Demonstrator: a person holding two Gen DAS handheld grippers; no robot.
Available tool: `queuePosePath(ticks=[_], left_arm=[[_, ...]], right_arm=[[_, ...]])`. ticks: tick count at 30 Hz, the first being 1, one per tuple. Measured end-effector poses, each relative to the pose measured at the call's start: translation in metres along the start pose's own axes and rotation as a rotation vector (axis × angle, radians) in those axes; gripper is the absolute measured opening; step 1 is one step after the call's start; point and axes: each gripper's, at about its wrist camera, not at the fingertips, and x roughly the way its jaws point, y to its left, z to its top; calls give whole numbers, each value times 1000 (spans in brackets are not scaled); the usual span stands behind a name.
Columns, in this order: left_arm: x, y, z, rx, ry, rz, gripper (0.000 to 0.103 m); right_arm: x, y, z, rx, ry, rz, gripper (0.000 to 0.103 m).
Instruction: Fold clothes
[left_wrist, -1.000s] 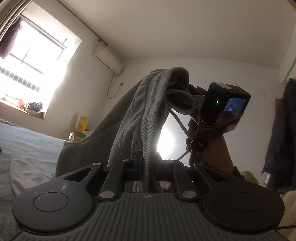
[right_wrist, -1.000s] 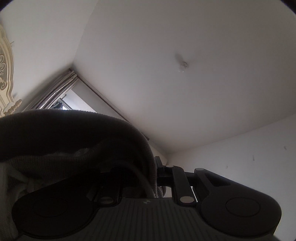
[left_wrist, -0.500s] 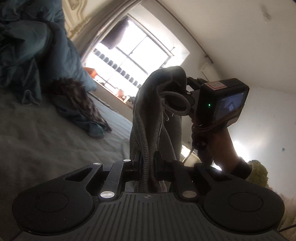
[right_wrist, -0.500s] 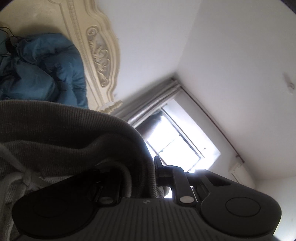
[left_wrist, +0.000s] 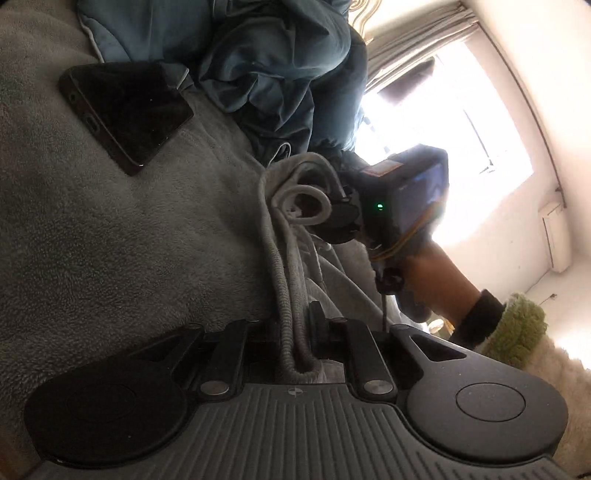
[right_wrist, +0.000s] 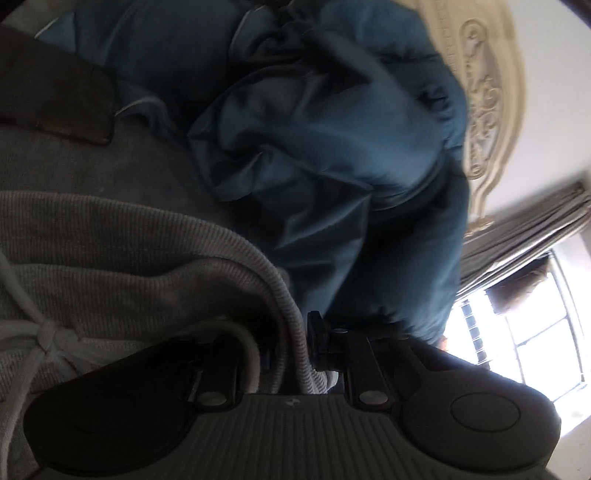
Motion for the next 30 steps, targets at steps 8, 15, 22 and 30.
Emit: queuePosePath(ticks=[8, 15, 22, 30], left_arm=[[-10, 1, -1, -16, 33, 2, 24], [-12, -11, -6, 8, 43, 42, 45], [-13, -23, -12, 21, 52, 103, 56], [-40, -43, -31, 166, 65, 253, 57]], right_arm=[[-43, -23, -16, -97, 25, 92, 81], [-123, -76, -61, 72, -7, 76, 101], [-243, -166, -190, 709, 15, -4, 102], [-350, -152, -367, 1173, 179, -117, 103]])
